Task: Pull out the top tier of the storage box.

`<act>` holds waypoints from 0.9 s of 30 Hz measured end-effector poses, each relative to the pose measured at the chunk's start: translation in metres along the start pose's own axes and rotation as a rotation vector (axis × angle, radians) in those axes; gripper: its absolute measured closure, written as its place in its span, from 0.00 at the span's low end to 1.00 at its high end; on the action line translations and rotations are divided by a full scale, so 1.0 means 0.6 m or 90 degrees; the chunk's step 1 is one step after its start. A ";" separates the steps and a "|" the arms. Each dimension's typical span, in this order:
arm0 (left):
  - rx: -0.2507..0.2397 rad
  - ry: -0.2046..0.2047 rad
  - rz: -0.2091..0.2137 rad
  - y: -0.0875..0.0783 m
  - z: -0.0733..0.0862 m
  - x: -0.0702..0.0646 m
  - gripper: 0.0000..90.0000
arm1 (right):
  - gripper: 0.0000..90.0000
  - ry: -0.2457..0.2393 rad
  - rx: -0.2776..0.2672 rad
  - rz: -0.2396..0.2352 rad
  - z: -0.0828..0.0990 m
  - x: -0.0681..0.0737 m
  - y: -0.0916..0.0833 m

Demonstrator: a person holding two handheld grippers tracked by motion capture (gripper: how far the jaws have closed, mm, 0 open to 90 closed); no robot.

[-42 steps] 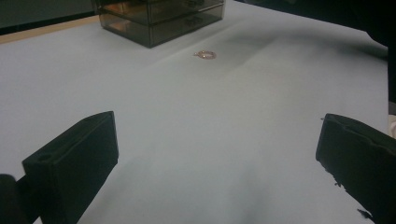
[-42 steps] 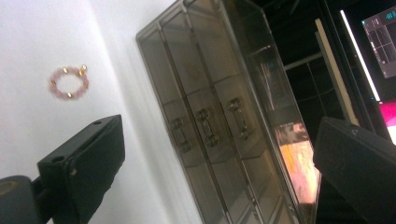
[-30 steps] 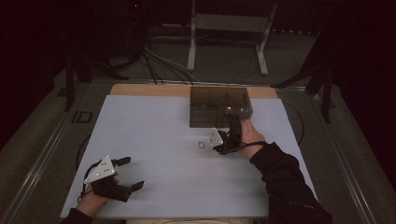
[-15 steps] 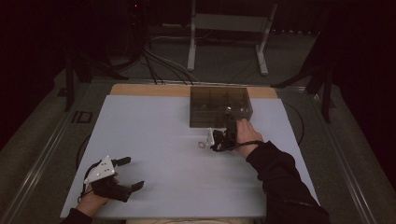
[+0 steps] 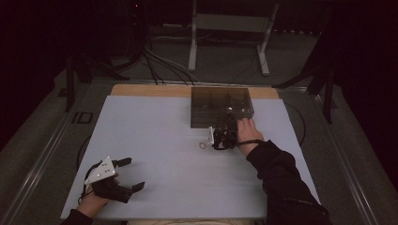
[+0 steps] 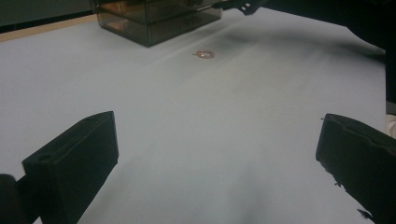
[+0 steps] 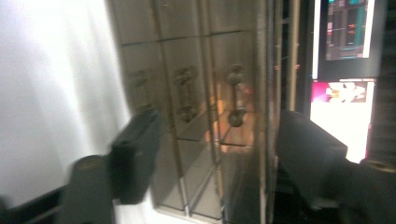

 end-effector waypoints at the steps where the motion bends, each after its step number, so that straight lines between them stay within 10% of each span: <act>1: -0.002 0.000 0.001 0.000 0.000 0.000 0.00 | 0.40 0.001 0.002 0.010 0.001 -0.001 0.001; 12: 0.001 0.000 0.000 0.000 0.001 0.000 0.00 | 0.68 -0.033 0.010 0.029 0.007 0.000 0.014; 27: 0.002 -0.001 0.001 0.000 0.001 0.000 0.00 | 0.83 -0.060 0.021 0.058 0.007 -0.003 0.029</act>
Point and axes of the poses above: each handheld gripper's, and its own axes: y roughly forward along the jaws, z roughly out of its underside, x roughly to its left, the point moved 5 cm from there along y, roughly forward along the jaws, and after that the axes turned 1 degree about -y, right-handed, at the moved point
